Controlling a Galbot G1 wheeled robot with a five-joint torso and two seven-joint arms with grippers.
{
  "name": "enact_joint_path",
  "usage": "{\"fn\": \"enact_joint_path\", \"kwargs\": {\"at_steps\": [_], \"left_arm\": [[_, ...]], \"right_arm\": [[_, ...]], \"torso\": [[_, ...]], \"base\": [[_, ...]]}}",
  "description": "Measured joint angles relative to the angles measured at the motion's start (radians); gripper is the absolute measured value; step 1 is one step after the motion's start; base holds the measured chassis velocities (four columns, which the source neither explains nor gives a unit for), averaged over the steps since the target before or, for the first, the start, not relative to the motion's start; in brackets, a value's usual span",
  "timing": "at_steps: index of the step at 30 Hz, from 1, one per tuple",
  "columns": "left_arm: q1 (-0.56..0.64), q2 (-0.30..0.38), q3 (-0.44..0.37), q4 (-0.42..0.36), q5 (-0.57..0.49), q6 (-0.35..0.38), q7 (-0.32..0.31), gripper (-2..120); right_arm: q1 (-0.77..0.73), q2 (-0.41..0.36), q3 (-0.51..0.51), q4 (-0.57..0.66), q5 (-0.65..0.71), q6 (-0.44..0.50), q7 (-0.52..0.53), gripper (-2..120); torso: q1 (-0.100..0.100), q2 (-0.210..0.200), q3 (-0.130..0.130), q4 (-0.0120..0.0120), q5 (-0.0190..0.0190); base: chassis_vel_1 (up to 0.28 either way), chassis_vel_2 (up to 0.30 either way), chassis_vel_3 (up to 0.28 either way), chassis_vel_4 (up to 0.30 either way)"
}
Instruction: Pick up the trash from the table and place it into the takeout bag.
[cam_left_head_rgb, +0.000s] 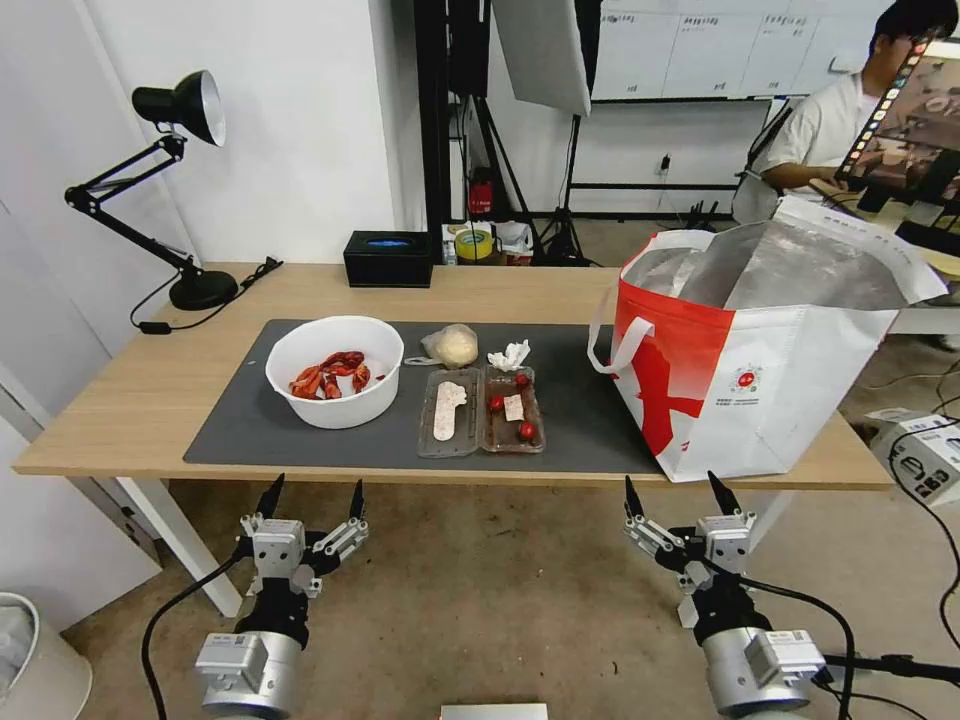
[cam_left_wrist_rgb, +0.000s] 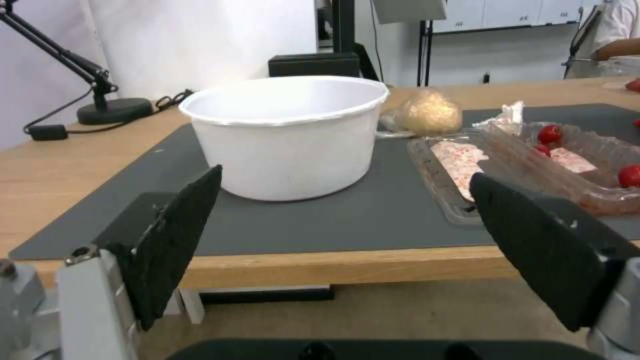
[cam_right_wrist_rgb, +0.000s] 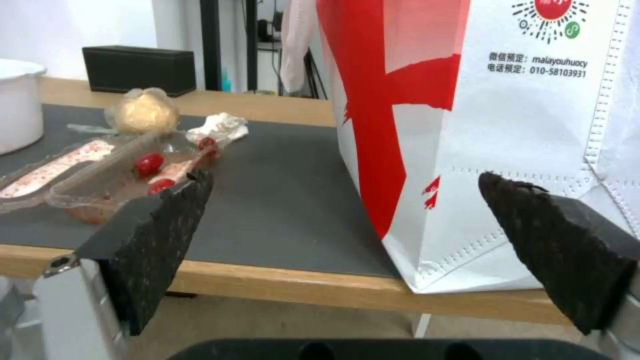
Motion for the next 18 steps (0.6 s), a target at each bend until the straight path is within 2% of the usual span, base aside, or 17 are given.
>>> {"fn": "enact_joint_path", "kwargs": {"at_steps": [18], "left_arm": [[0.0,0.0,0.0,0.0,0.0,0.0,0.0,100]], "right_arm": [[0.0,0.0,0.0,0.0,0.0,0.0,0.0,100]], "torso": [[0.0,0.0,0.0,0.0,0.0]], "base": [[0.0,0.0,0.0,0.0]]}}
